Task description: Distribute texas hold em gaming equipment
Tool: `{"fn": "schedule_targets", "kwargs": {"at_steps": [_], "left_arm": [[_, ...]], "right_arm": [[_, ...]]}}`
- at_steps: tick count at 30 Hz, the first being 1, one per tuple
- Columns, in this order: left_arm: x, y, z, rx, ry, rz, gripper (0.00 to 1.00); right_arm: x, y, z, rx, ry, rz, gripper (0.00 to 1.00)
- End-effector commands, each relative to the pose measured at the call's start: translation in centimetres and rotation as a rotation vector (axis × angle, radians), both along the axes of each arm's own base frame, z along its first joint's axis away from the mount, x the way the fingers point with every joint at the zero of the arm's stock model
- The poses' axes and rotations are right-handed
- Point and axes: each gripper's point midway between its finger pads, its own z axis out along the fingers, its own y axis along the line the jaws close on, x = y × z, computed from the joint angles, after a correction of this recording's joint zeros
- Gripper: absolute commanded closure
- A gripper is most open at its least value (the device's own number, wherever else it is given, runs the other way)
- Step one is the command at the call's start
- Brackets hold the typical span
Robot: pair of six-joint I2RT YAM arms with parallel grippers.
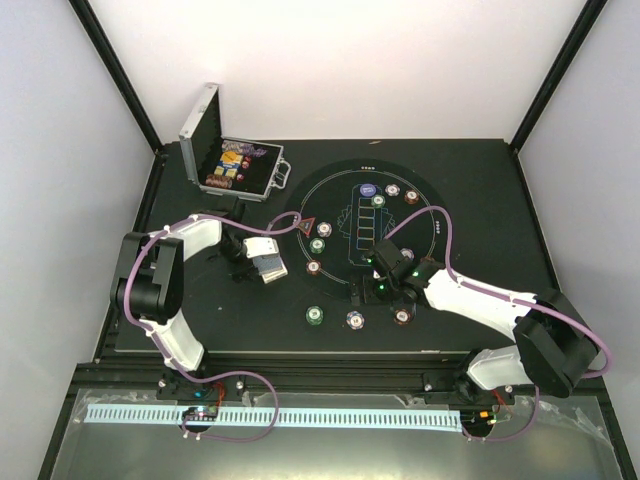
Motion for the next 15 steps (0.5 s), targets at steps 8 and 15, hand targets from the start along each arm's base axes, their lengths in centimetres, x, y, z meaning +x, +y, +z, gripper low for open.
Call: {"fn": "schedule_targets", "kwargs": {"at_steps": [8,15], "left_arm": [[-0.76,0.52,-0.93,0.041,0.008,-0.042,0.36],[-0.66,0.44,-0.84,0.043,-0.017,-0.052,0.01]], "right_arm": [[0.01,0.19,0.34,0.016,-0.011,-0.012,0.02],[-0.01,0.25,0.3,0.016,-0.009,-0.01,0.03]]}}
